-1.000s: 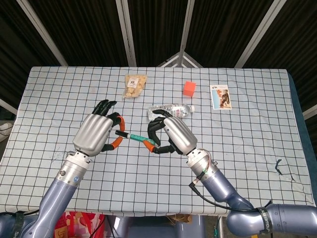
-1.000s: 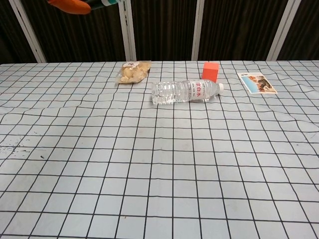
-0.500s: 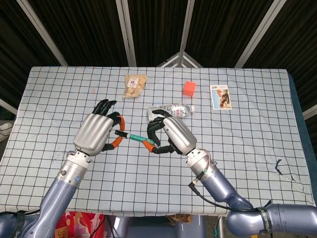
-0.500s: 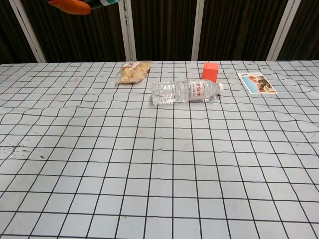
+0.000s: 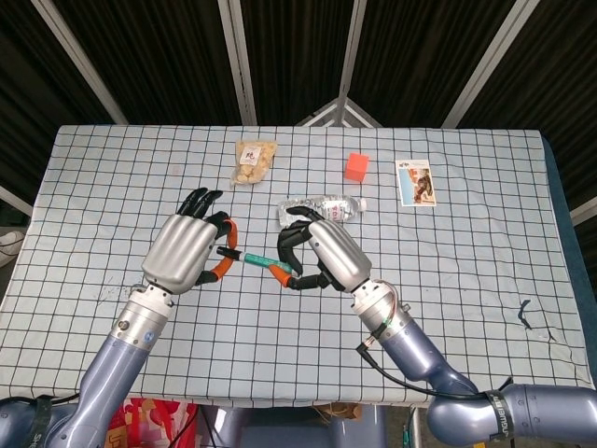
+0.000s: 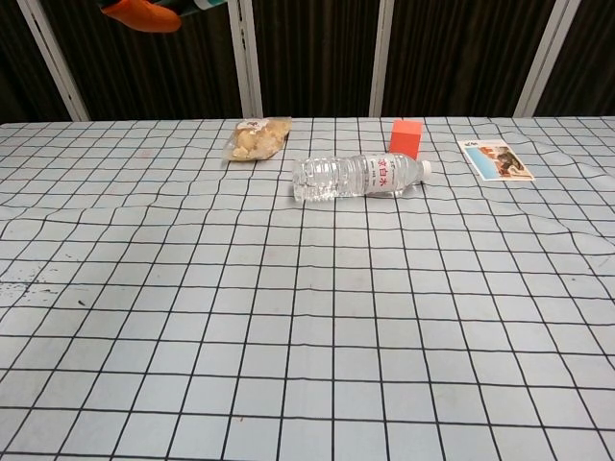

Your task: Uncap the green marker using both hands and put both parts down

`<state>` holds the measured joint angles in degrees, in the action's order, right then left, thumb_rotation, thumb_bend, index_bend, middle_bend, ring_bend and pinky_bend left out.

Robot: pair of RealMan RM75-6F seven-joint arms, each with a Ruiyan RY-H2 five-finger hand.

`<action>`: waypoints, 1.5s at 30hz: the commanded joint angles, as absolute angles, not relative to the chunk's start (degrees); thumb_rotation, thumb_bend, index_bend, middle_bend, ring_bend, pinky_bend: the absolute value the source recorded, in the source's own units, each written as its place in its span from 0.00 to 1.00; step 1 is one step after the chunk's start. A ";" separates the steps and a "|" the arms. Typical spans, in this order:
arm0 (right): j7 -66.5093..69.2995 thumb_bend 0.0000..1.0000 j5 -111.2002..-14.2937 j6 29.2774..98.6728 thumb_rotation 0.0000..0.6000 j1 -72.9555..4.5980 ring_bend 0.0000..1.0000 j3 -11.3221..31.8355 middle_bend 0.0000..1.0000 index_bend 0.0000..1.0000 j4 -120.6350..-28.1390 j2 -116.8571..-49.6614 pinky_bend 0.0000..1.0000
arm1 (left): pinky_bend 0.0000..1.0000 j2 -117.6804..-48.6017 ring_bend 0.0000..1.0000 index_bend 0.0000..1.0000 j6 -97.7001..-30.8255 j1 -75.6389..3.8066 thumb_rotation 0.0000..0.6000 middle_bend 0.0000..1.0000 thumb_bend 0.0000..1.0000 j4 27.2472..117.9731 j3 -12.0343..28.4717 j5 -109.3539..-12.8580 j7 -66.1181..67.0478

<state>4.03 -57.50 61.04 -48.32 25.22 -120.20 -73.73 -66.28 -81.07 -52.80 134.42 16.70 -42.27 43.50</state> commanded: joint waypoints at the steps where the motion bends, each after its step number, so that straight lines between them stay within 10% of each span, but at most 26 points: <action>1: 4.11 0.80 -57.55 61.07 1.00 -48.27 0.49 25.18 0.73 0.87 -120.19 -73.68 0.15 | 0.08 -66.36 0.10 0.58 -81.21 -52.87 1.00 0.42 0.47 134.41 16.72 -42.20 43.59; 45: 16.09 0.83 -63.75 64.26 1.00 -40.80 0.53 22.56 0.76 0.91 -115.66 -73.50 0.15 | 0.08 -62.82 0.10 0.59 -81.84 -44.51 1.00 0.41 0.48 130.13 13.10 -51.72 31.90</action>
<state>15.37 -63.24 64.15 -41.35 22.93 -116.07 -73.56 -63.24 -82.12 -45.25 130.88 13.69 -50.74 32.79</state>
